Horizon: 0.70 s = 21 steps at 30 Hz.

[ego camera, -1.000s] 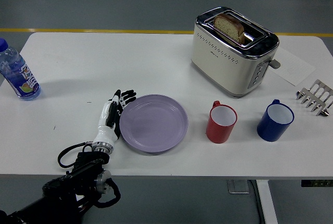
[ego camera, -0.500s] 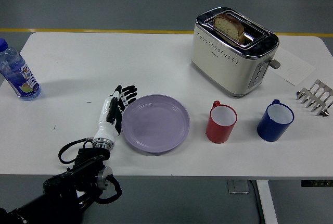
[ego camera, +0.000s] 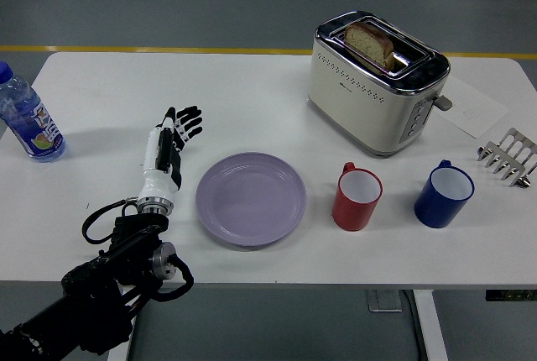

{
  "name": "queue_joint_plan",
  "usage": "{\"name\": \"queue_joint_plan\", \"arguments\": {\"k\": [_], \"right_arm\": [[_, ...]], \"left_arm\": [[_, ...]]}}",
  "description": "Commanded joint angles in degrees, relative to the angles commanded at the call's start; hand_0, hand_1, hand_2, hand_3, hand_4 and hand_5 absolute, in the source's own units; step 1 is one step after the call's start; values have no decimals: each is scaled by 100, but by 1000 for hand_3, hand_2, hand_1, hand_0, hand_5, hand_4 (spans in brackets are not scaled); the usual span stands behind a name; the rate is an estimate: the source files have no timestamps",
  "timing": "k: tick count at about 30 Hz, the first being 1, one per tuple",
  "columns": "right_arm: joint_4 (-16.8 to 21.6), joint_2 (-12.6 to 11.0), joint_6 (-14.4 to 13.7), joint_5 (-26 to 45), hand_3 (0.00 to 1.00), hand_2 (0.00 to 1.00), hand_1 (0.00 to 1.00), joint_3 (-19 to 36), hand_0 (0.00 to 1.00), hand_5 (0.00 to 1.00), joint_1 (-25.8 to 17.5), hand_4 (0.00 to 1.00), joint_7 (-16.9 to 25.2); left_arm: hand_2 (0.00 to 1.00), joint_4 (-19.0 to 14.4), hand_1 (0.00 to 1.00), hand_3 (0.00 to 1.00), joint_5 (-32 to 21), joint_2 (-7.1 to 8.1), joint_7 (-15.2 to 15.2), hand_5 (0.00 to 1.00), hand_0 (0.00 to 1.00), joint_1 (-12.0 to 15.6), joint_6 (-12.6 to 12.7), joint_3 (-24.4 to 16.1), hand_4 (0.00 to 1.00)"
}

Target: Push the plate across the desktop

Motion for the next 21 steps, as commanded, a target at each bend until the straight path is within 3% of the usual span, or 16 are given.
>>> {"name": "queue_joint_plan", "arguments": {"k": [9, 12, 15, 21], "right_arm": [[0, -39, -30, 11, 590, 656, 627, 40, 645, 202, 22, 403, 10], [0, -55, -44, 23, 590, 656, 627, 56, 645, 202, 28, 403, 11], [0, -70, -55, 12, 590, 656, 627, 84, 645, 202, 25, 402, 12], [0, -82, -73, -34, 590, 657, 627, 148, 645, 201, -3, 403, 5]], "left_arm": [[687, -472, 667, 596, 568, 446, 0, 998, 671, 244, -368, -929, 445], [687, -760, 667, 596, 816, 694, 19, 998, 671, 402, -700, -1240, 445], [688, -903, 668, 598, 953, 885, 326, 998, 668, 491, -967, -1496, 447], [690, -1041, 668, 603, 1013, 1156, 417, 998, 671, 637, -1059, -1861, 454]]}}
